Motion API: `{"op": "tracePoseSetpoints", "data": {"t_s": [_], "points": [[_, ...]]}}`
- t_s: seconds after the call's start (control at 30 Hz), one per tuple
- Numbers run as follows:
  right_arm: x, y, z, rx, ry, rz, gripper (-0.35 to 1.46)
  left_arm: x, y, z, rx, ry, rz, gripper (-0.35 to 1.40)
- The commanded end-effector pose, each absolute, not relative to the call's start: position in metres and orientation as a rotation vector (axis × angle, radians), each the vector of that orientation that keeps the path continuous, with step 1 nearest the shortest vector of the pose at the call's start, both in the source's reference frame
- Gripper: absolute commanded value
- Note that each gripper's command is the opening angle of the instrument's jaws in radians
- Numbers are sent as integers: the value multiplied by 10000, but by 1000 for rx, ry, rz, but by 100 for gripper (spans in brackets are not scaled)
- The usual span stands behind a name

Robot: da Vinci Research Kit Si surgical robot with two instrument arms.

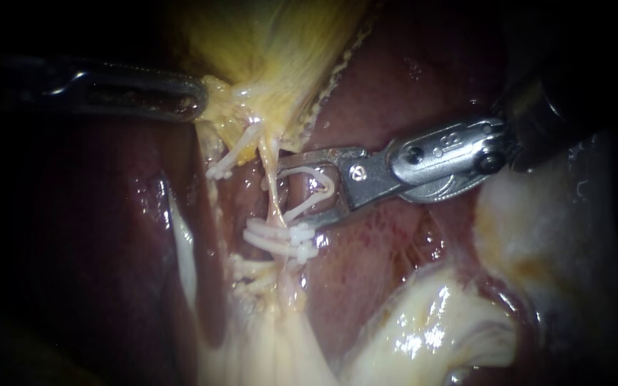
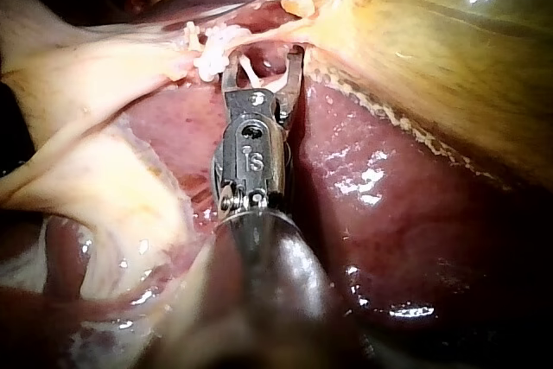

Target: Clipping third clip right tube

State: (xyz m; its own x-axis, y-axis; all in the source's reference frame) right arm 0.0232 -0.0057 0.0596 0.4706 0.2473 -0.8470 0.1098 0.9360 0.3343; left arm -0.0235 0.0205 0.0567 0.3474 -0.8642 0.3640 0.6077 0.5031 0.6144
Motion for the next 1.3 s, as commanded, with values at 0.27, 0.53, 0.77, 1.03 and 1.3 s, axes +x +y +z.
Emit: {"op": "tracePoseSetpoints", "data": {"t_s": [0.27,0.53,0.77,1.03,1.3], "points": [[209,-53,589,404,1081,131,48,-233,205,567,411,-724,-993,-35],[171,-44,579,475,1077,209,49,-232,204,566,411,-724,-993,-35],[165,-45,578,656,1128,337,49,-232,204,566,411,-724,-993,-35],[194,-52,591,830,1148,435,49,-232,204,566,411,-724,-993,-35],[236,-62,608,891,1185,528,49,-232,204,565,411,-724,-994,-35]]}}
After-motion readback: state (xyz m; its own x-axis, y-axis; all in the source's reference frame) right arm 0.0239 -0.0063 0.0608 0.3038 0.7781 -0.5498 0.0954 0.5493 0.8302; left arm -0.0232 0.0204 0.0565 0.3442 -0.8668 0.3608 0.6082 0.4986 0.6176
